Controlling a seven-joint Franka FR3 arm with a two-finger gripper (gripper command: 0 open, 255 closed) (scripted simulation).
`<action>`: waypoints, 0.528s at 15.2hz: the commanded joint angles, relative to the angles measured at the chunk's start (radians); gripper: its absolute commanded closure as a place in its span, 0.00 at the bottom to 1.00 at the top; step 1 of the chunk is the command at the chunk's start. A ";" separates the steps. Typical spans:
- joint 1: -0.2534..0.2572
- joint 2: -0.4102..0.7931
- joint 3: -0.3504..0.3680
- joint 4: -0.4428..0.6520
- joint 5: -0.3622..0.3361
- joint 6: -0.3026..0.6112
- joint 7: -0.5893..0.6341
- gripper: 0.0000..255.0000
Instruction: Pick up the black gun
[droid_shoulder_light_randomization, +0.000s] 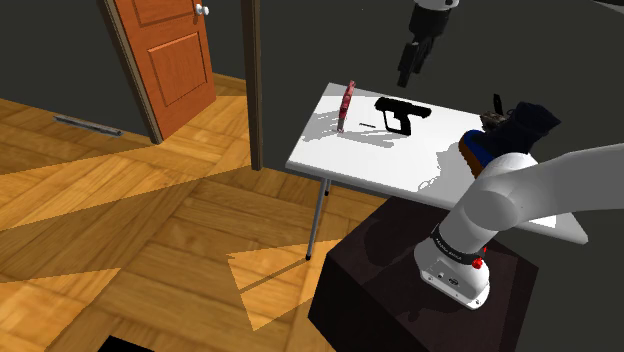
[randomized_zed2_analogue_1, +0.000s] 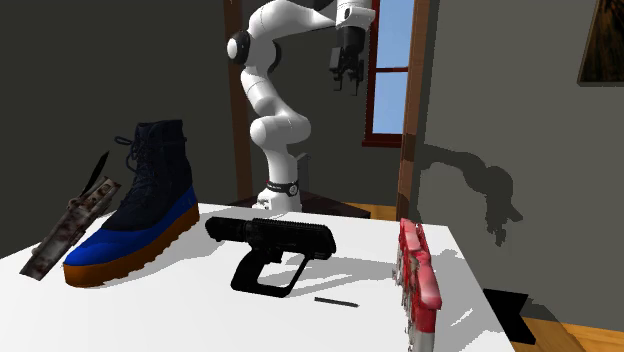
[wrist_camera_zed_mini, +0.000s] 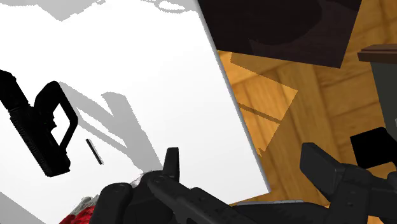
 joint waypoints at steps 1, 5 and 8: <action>0.000 0.000 0.000 0.000 0.000 0.000 0.000 0.00; -0.013 0.017 -0.100 -0.045 -0.046 0.075 -0.123 0.00; -0.023 0.048 -0.174 -0.063 -0.077 0.134 -0.215 0.00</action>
